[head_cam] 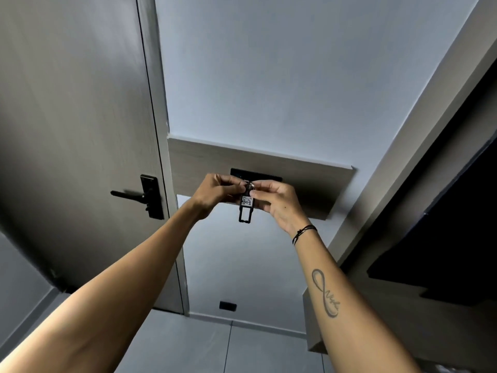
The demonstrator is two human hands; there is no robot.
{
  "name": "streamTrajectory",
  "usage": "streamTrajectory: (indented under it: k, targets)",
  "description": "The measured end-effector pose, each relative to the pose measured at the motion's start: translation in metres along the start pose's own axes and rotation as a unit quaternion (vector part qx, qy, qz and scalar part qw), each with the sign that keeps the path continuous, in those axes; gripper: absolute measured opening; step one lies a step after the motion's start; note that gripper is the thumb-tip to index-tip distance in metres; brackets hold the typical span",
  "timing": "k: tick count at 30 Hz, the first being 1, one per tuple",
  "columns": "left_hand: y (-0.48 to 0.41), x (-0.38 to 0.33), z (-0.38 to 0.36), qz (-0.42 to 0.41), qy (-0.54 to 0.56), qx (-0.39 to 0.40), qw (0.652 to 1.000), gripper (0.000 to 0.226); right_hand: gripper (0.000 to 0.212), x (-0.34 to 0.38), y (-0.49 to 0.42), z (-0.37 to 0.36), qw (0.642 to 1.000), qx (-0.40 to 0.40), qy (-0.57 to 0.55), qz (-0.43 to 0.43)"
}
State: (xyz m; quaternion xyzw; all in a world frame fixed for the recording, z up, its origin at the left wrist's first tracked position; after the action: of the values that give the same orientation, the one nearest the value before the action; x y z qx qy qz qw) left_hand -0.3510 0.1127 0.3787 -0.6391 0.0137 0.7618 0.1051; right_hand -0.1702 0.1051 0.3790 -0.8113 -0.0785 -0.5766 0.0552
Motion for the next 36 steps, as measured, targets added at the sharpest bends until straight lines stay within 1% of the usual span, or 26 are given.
streamTrajectory:
  k: [6, 9, 12, 15, 17, 21, 27, 31, 34, 36]
  targets:
    - [-0.022, -0.052, 0.015, -0.040, -0.003, -0.004, 0.999, 0.011, 0.025, 0.052, -0.020, -0.019, 0.999, 0.039, -0.005, -0.014]
    - [-0.031, -0.069, 0.024, -0.064, -0.012, -0.006, 0.998, 0.008, 0.025, 0.071, -0.028, -0.028, 0.999, 0.033, 0.012, 0.015]
    - [-0.039, -0.080, 0.031, -0.084, -0.022, -0.020, 0.996, 0.007, 0.028, 0.082, -0.035, -0.038, 0.998, 0.021, 0.003, 0.053]
    - [-0.045, -0.084, 0.035, -0.093, -0.020, -0.036, 0.995, 0.009, 0.031, 0.088, -0.043, -0.044, 0.996, 0.015, 0.009, 0.089]
    - [-0.050, -0.084, 0.038, -0.094, -0.023, -0.039, 0.994, 0.011, 0.032, 0.091, -0.049, -0.047, 0.993, 0.013, 0.030, 0.110]
    - [-0.059, -0.083, 0.044, -0.101, -0.050, -0.037, 0.993, 0.006, 0.032, 0.096, -0.061, -0.049, 0.983, 0.008, 0.104, 0.150]
    - [-0.068, -0.082, 0.049, -0.105, -0.080, -0.042, 0.990, 0.018, 0.031, 0.109, -0.074, -0.052, 0.950, 0.001, 0.224, 0.219]
    - [-0.075, -0.074, 0.051, -0.103, -0.091, -0.063, 0.988, 0.012, 0.032, 0.108, -0.081, -0.052, 0.936, 0.004, 0.271, 0.225]
    - [-0.079, -0.069, 0.050, -0.105, -0.117, -0.080, 0.984, 0.007, 0.035, 0.104, -0.085, -0.050, 0.929, -0.011, 0.300, 0.217]
    - [-0.081, -0.067, 0.047, -0.106, -0.119, -0.088, 0.983, 0.011, 0.033, 0.103, -0.086, -0.047, 0.921, -0.025, 0.318, 0.224]
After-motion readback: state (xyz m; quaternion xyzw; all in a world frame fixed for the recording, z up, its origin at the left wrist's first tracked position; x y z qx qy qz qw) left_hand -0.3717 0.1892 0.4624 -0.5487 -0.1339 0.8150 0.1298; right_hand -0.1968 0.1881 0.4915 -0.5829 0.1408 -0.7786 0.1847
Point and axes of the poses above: each hand's wrist, its own y-axis away from the middle knuckle, its own z-axis out of the back of the hand, x = y × z, the point moved 7 cm from there along -y, towards the middle knuckle, and after that the axes turned 11 degrees about -y, right-handed, at the moved point
